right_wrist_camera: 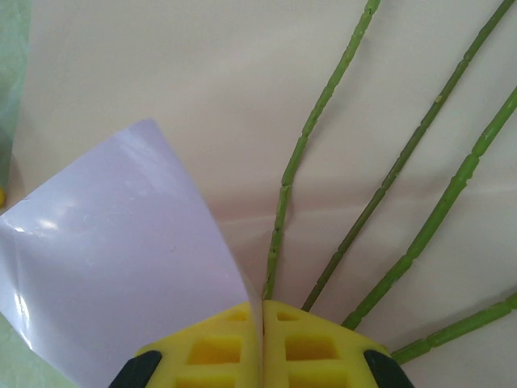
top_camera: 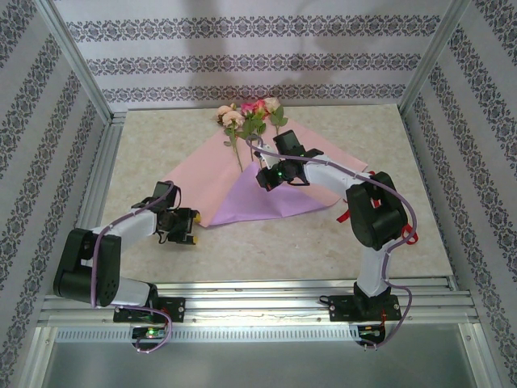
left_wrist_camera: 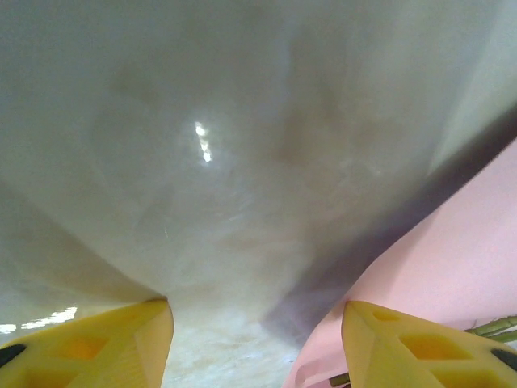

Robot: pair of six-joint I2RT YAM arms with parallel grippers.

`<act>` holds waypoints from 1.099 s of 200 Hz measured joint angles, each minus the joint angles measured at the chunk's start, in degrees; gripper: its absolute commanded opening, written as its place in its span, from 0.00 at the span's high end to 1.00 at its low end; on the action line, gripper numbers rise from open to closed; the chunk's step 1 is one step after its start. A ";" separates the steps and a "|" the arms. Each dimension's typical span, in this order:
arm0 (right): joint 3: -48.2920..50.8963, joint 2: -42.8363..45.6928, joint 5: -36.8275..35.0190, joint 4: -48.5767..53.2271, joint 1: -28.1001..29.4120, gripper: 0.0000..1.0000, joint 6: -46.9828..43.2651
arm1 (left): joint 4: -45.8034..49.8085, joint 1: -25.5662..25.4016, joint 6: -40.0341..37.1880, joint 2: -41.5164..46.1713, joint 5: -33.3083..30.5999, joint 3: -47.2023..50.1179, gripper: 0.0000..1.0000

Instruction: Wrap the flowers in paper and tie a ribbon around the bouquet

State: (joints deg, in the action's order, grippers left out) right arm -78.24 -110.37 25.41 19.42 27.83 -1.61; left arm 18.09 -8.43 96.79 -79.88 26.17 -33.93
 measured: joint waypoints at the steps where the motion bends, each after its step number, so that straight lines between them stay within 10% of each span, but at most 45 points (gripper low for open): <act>1: 0.00 0.00 0.00 -0.02 0.00 1.00 0.02 | -0.07 -0.07 0.02 0.04 -0.11 0.02 0.39; 90: 1.88 0.72 0.83 -0.83 0.00 1.00 0.24 | -10.25 -5.51 8.81 4.22 -0.39 1.05 0.37; 220: 1.92 1.05 1.01 -1.07 0.00 1.00 0.24 | -1.31 -9.40 9.79 6.38 -2.05 -2.25 0.27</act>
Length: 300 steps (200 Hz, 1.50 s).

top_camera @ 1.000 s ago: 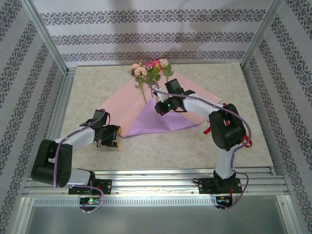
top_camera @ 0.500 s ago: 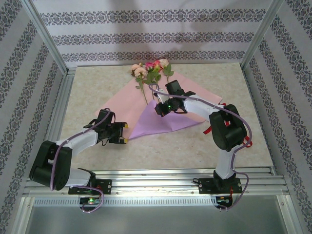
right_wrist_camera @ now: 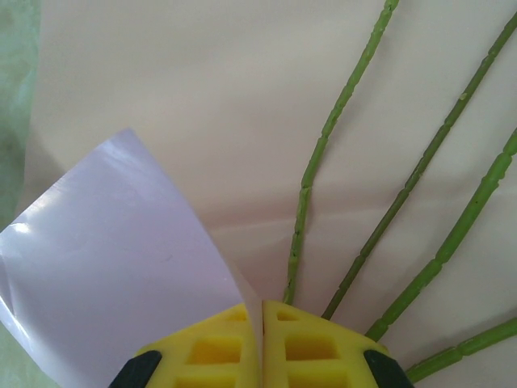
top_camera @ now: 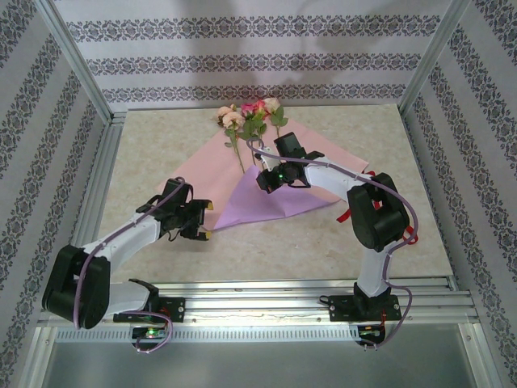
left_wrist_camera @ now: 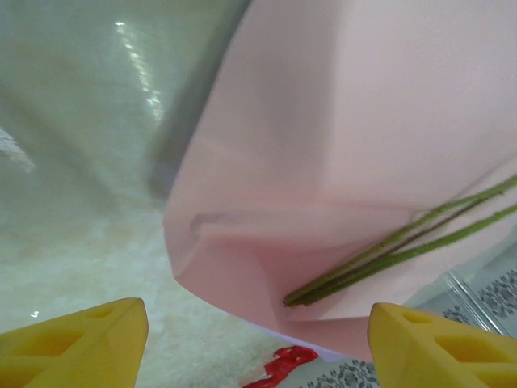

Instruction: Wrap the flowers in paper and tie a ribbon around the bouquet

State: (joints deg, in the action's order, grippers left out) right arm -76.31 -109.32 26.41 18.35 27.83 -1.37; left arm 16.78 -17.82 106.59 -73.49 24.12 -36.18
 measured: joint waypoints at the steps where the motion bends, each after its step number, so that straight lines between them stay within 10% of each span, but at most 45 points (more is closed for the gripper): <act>1: 0.02 0.00 0.00 0.00 0.00 1.00 0.00 | 0.00 -0.02 0.02 -0.07 -0.02 0.00 0.27; 67: 0.87 0.59 0.02 -0.68 0.00 1.00 0.02 | -1.09 -1.53 2.56 -6.47 -0.02 -0.04 0.30; 161: 1.66 1.18 0.02 -1.05 0.00 1.00 0.20 | -0.57 -1.31 2.89 -11.15 -0.24 -1.20 0.95; 203: 1.70 1.70 0.66 -1.05 0.00 1.00 0.20 | 0.52 1.38 1.05 -11.13 -1.38 -1.68 0.89; 300: -3.23 -1.70 1.03 -0.17 0.04 1.00 2.78 | 11.06 6.32 -8.59 -8.04 -5.09 -7.28 0.37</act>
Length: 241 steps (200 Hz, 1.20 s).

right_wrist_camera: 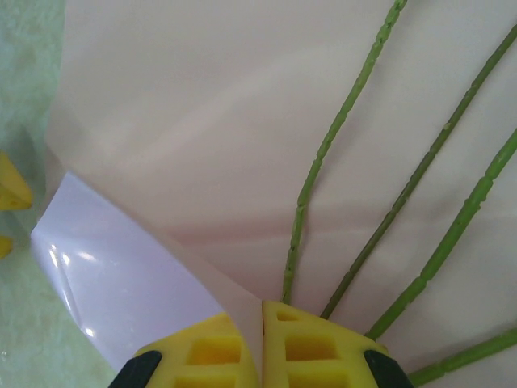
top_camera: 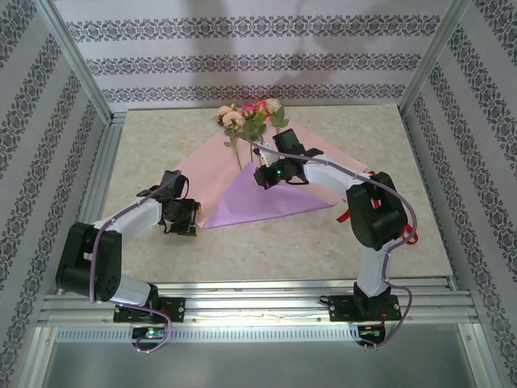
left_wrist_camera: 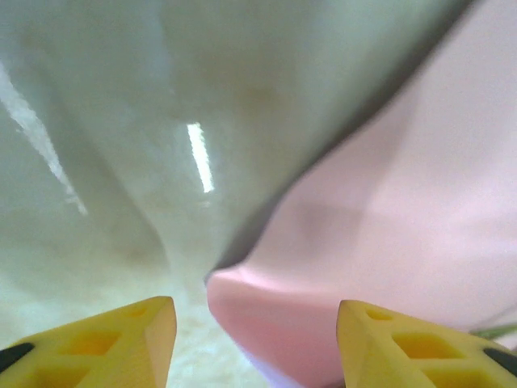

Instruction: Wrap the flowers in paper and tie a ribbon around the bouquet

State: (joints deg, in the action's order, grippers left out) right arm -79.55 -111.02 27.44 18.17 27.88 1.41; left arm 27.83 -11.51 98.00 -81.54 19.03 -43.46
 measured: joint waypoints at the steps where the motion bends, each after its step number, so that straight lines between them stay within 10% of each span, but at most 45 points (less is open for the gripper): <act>1: -0.07 -0.09 0.00 0.00 0.00 1.00 0.00 | 0.11 -0.04 -0.22 0.15 -0.04 -0.07 0.37; 88: -3.91 -5.99 -1.46 4.85 -1.86 1.00 2.54 | -0.35 -12.13 -5.90 8.96 0.28 1.90 0.44; 241: -7.72 -10.16 -2.58 9.20 -3.04 1.00 6.01 | -18.93 -12.90 -8.26 4.24 -8.31 6.97 0.36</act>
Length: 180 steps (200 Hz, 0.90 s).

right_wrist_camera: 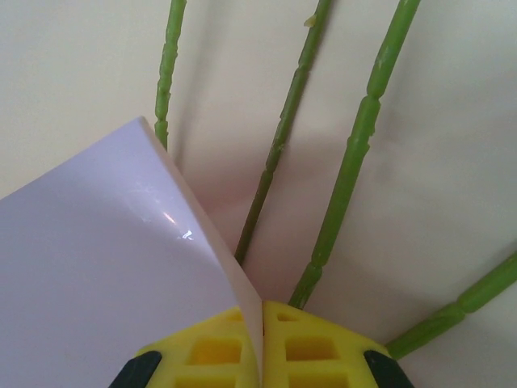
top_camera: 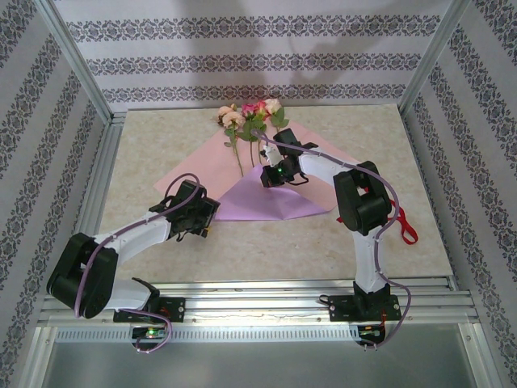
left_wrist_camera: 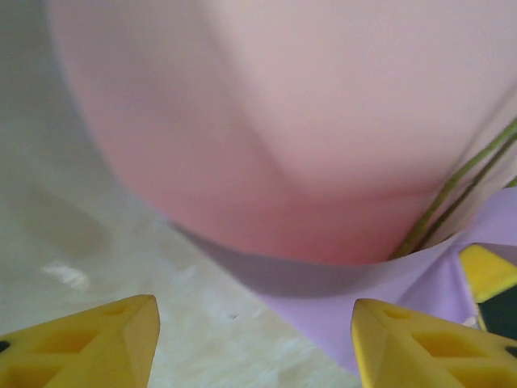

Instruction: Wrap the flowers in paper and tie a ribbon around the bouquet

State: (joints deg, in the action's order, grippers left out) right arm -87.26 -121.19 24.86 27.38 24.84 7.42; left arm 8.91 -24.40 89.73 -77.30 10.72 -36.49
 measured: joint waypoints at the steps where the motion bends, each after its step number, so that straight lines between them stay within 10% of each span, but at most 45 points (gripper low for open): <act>1: 0.00 0.00 0.00 0.02 0.00 1.00 0.02 | -0.13 0.00 0.00 -0.02 -0.09 0.02 0.37; 180: -0.66 -1.25 0.28 0.31 -0.76 1.00 1.70 | -9.38 -0.68 1.55 -2.12 -3.56 8.02 0.74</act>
State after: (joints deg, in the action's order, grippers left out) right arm -87.92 -122.43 25.15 27.68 24.08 9.13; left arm -0.47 -25.08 91.29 -79.42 7.16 -28.47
